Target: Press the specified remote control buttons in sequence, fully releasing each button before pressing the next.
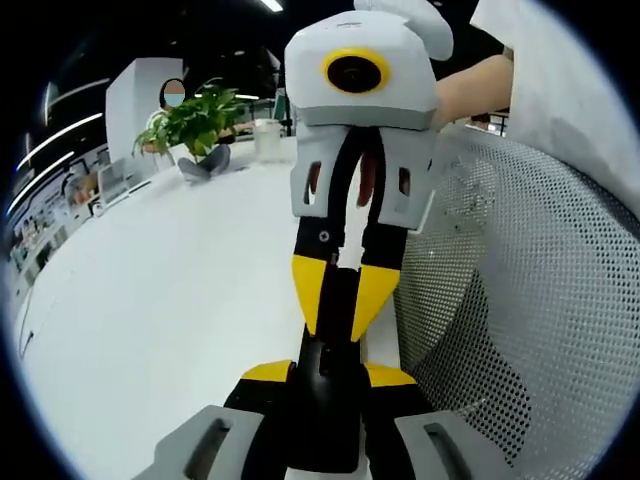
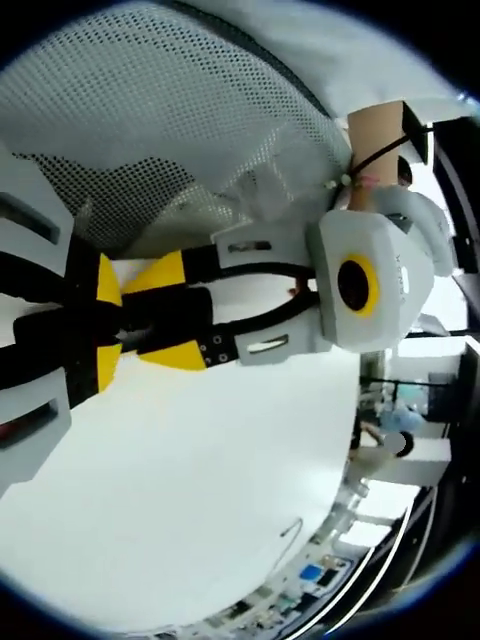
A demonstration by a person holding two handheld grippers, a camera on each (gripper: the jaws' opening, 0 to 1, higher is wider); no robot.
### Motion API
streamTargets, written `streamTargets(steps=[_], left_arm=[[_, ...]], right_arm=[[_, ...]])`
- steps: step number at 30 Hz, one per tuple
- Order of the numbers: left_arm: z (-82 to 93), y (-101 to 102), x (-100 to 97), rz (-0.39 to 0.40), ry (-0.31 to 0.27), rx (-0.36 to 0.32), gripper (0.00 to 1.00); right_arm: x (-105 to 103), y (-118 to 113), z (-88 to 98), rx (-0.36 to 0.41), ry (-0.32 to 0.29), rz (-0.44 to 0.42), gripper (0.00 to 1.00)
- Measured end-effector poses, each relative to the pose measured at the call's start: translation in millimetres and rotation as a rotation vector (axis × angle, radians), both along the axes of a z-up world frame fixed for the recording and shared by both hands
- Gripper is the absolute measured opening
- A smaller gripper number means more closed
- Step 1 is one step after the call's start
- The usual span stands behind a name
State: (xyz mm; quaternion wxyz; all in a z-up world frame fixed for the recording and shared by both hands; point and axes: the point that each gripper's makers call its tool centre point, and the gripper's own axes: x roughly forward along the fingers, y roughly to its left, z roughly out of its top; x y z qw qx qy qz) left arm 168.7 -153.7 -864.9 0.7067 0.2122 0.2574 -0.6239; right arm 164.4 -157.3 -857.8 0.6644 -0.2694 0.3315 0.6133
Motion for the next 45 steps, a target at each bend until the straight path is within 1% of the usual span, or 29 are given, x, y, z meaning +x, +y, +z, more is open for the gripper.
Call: streamTargets(steps=[3,6,10,12,13,15,16,21,22,24,26,27,28,29,31,35,36,37,38,40,41,43,45], left_arm=[[-0.4,-0.1,0.0,0.002,0.001,0.001,0.25],[-0.6,0.0,0.1,0.004,0.002,0.003,0.25],[-0.6,0.0,0.0,0.006,0.002,0.003,0.25],[-0.5,0.0,0.0,0.008,0.002,0.003,0.25],[-0.5,0.1,0.0,0.009,0.003,0.003,0.25],[-0.5,0.1,0.1,0.009,0.004,0.002,0.25],[-0.5,0.1,0.1,0.009,0.004,0.003,0.25],[-0.5,-0.2,-0.2,0.005,-0.002,0.010,0.25],[-0.5,0.1,-0.6,-0.008,-0.013,0.031,0.25],[-0.5,-1.4,-0.8,-0.007,-0.010,0.066,0.25],[-0.5,-1.3,-0.8,-0.013,-0.015,0.069,0.26],[-0.8,-0.4,0.6,-0.004,-0.012,0.069,0.28],[-1.5,1.8,3.2,0.037,0.017,0.073,0.30],[-0.4,2.4,4.0,0.024,0.010,0.075,0.31],[-0.7,5.4,6.4,0.031,-0.003,0.094,0.35],[-0.4,11.6,5.4,0.050,0.026,0.113,0.37],[1.4,14.9,4.0,0.064,0.044,0.115,0.37],[4.3,16.8,3.9,0.072,0.049,0.107,0.37],[9.9,18.1,3.6,0.087,0.052,0.082,0.37],[18.4,20.0,2.9,0.131,0.087,0.035,0.41],[23.3,23.7,5.2,0.154,0.083,0.017,0.43],[31.3,31.1,8.9,0.191,0.071,0.006,0.48],[41.0,36.0,12.7,0.235,0.065,-0.023,0.49]], right_arm=[[1.7,-1.2,-0.9,0.000,0.007,-0.005,0.15],[2.0,-1.1,-0.9,0.005,0.015,0.016,0.16],[5.5,-2.1,-1.4,0.008,0.021,0.018,0.20],[3.6,-2.9,-2.4,0.005,0.030,0.036,0.23],[-1.7,-5.6,-5.3,-0.014,0.040,0.079,0.24],[-3.3,-12.9,-13.4,-0.066,0.008,0.119,0.27],[-3.2,-11.5,-12.8,-0.052,-0.001,0.114,0.26],[0.2,-16.3,-10.6,-0.032,0.016,0.071,0.25],[0.3,-17.6,-10.6,-0.030,0.019,0.062,0.25],[-0.6,-19.3,-10.1,-0.024,0.019,0.048,0.25],[-1.6,-20.9,-10.5,-0.027,0.014,0.041,0.25],[-2.2,-21.8,-10.9,-0.028,0.012,0.035,0.25],[-2.3,-22.4,-10.9,-0.027,0.011,0.029,0.25],[-2.7,-22.8,-10.9,-0.024,0.011,0.023,0.25],[-3.1,-23.1,-10.7,-0.019,0.011,0.012,0.25],[-3.3,-23.6,-11.1,-0.014,0.010,-0.001,0.23],[-3.2,-23.7,-11.3,-0.013,0.010,-0.003,0.23],[-3.0,-23.8,-11.4,-0.013,0.009,-0.005,0.23],[-2.9,-23.8,-11.4,-0.011,0.007,-0.006,0.23],[-2.9,-23.8,-11.6,-0.011,0.004,-0.006,0.23],[-2.8,-23.7,-11.7,-0.012,0.003,-0.006,0.23],[-2.6,-23.6,-11.9,-0.013,-0.001,-0.002,0.23],[-2.5,-23.6,-12.0,-0.013,-0.001,-0.002,0.23]])
